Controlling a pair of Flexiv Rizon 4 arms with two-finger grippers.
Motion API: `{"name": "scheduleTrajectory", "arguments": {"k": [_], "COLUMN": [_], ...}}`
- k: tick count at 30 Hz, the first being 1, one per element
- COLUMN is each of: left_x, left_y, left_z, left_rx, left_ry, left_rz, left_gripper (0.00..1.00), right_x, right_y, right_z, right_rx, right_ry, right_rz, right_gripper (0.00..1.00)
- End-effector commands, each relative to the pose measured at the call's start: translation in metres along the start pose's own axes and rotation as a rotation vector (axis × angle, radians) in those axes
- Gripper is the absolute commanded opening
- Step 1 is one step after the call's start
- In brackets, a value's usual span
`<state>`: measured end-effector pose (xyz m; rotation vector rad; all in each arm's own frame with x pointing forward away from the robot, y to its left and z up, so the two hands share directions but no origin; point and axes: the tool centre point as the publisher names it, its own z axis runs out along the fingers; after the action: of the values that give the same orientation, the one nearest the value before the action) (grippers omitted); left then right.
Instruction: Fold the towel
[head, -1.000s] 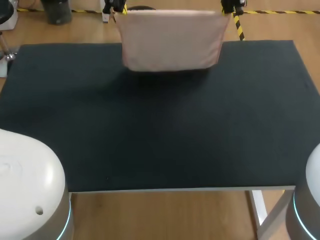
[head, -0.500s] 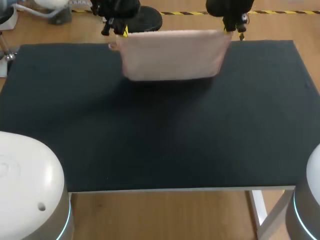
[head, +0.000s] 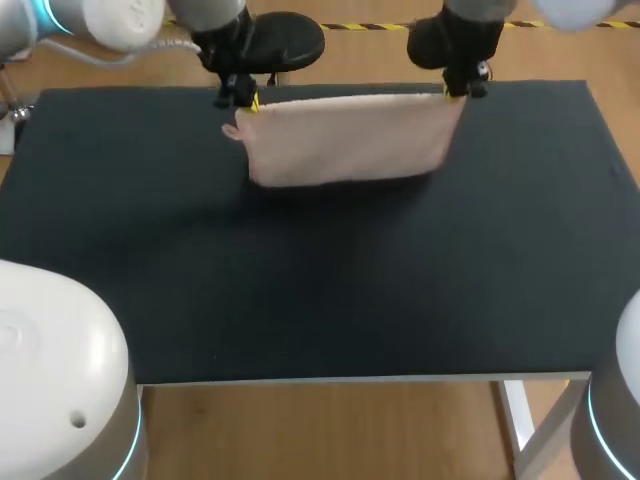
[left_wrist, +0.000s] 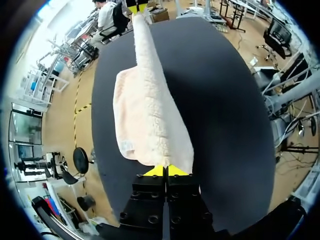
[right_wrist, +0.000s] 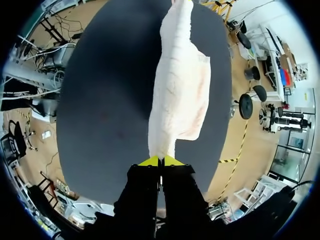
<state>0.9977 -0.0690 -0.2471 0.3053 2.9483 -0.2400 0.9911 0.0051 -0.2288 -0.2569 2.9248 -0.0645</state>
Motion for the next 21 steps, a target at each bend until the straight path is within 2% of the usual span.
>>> {"name": "scheduleTrajectory", "arguments": {"k": [1,3,8,21], "left_x": [-0.015,-0.019,-0.031,-0.073], "left_y": [0.002,0.004,0.012,0.027], "left_z": [0.027,0.037,0.061,0.111], "left_rx": [-0.012,-0.042,-0.044,-0.084], "left_ry": [0.04,0.048,0.06,0.143], "left_rz": [-0.009,-0.008,-0.026,-0.024], "left_gripper": [0.0,0.0,0.0,0.0], "right_x": [-0.011,-0.013,-0.019,-0.059], "right_y": [0.002,0.003,0.005,0.004], "right_z": [0.025,0.037,0.066,0.129], "right_rx": [0.01,0.009,0.009,0.05], "right_ry": [0.035,0.051,0.09,0.189], "right_rz": [0.002,0.007,0.021,0.035], "right_gripper": [0.0,0.0,0.0,0.0]}}
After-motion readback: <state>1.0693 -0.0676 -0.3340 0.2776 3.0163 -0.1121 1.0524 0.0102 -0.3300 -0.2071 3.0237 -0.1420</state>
